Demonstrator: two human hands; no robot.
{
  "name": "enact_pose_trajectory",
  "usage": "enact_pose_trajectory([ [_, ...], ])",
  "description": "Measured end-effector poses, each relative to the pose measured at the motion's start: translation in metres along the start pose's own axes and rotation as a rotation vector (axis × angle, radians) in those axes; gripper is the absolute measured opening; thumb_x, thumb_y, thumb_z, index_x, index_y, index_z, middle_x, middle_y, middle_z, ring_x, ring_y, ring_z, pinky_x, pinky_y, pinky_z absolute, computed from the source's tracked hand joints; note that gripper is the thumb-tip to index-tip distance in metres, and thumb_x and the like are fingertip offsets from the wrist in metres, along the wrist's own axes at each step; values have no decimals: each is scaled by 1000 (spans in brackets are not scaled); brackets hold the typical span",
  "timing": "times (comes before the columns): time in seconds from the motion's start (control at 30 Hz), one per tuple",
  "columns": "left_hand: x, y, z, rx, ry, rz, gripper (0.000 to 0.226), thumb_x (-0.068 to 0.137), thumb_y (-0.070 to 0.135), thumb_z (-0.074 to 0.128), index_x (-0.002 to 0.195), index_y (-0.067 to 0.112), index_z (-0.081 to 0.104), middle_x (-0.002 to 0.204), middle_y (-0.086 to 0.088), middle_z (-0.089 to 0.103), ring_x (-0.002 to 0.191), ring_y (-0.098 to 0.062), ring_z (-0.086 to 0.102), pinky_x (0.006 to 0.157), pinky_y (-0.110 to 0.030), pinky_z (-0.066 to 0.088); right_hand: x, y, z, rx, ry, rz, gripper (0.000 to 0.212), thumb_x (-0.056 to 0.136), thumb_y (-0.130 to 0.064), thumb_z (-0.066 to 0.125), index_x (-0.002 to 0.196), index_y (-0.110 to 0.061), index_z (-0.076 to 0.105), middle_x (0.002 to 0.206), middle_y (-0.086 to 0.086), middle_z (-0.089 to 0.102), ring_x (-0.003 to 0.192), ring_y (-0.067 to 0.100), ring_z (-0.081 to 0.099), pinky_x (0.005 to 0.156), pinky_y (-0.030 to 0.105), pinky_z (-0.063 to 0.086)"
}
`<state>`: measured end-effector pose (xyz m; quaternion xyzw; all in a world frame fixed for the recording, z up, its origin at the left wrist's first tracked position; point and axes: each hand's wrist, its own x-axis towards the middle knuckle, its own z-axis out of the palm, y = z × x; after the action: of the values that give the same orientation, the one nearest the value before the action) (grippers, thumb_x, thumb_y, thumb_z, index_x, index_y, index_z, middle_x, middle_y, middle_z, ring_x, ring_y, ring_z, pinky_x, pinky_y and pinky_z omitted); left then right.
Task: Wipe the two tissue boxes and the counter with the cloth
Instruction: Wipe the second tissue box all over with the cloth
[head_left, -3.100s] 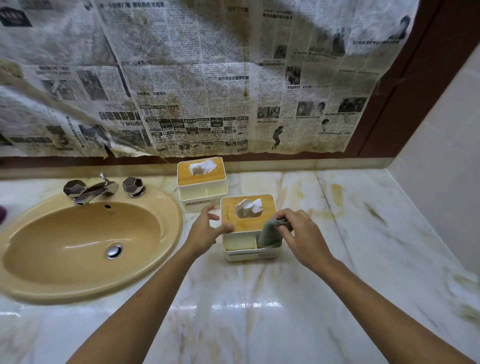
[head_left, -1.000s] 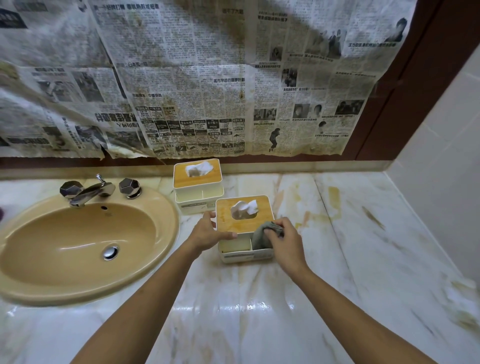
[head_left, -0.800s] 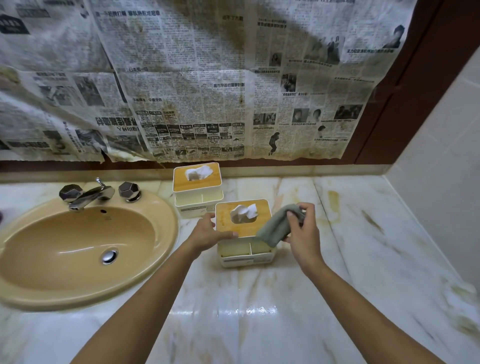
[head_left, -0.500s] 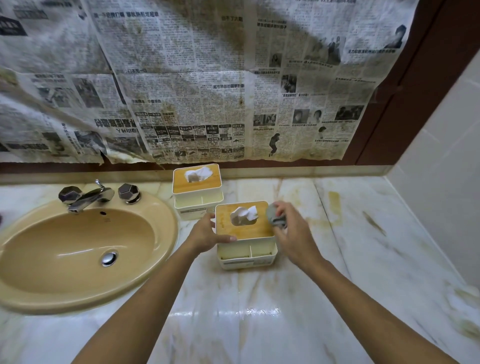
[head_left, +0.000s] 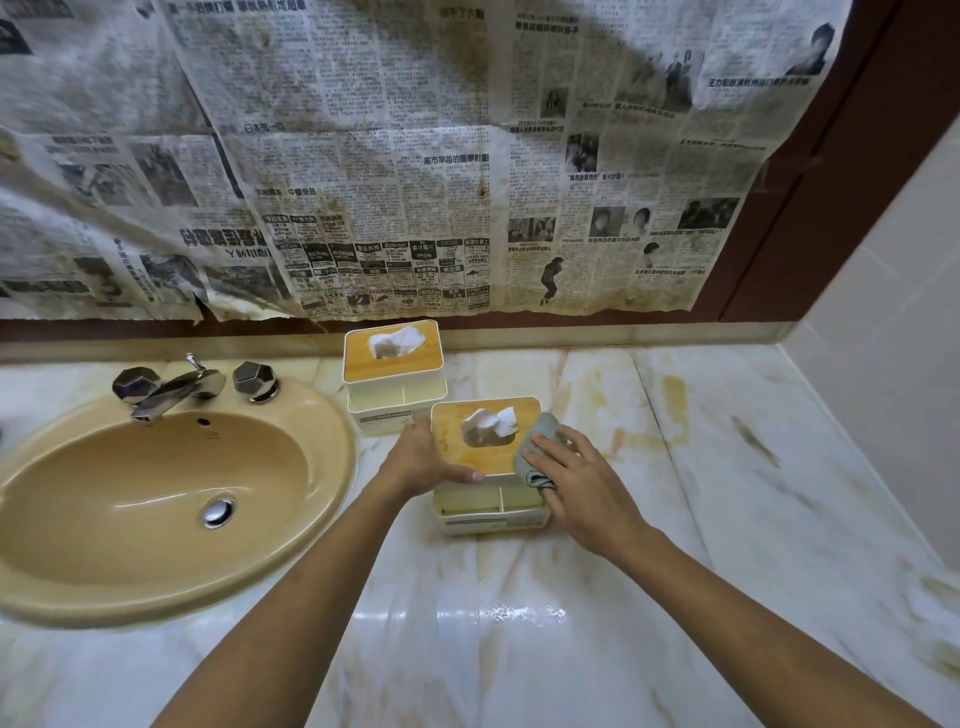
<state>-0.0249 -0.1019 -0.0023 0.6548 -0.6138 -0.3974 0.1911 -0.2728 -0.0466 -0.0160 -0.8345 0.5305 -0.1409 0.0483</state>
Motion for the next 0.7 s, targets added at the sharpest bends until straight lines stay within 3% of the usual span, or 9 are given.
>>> enact_pose_trajectory([
  [0.1,-7,12,-4,-14,-23,-5,96,37,41,99,122,21,58,113,3,65,104,-18,61,90,-39,55,17,8,-8,-16,-55,21,49,85,-18,66,133,-19,60,141,0,56,131,34,46,105,45,44],
  [0.23,-4,11,-4,-25,-25,-35,116,21,57,93,125,25,54,115,5,65,106,-18,62,90,-42,55,50,20,-18,-30,-155,82,49,97,-24,49,146,-28,43,156,-10,35,144,30,26,113,41,27],
  [0.3,-6,12,-5,-32,-22,-29,110,26,50,96,125,24,54,115,5,65,105,-18,62,91,-42,55,61,20,-20,-42,-191,97,49,99,-26,46,148,-30,39,157,-13,31,146,28,22,114,39,24],
  [0.4,-6,13,-5,-43,-18,-16,98,37,36,100,124,24,56,115,4,66,106,-19,61,92,-41,54,52,13,-20,-43,-174,81,46,97,-27,48,143,-27,48,152,-11,41,143,26,28,113,39,25],
  [0.53,-3,10,-3,-69,-24,0,91,38,31,100,119,25,58,112,4,67,106,-19,63,92,-39,54,8,6,-15,-23,-57,-70,43,80,-23,58,122,-21,68,131,-6,63,124,29,51,100,43,45],
  [0.6,-2,10,-3,-73,-25,7,87,41,27,100,116,26,58,110,4,68,104,-18,63,91,-37,54,1,9,-14,-19,-57,-67,44,81,-24,57,124,-24,66,133,-9,62,127,26,46,103,43,41],
  [0.7,-1,10,-3,-68,-28,13,87,43,26,100,118,26,58,109,4,68,102,-18,62,90,-35,53,27,16,-18,-26,-109,9,43,93,-26,51,135,-30,57,145,-11,50,141,28,30,116,46,22],
])
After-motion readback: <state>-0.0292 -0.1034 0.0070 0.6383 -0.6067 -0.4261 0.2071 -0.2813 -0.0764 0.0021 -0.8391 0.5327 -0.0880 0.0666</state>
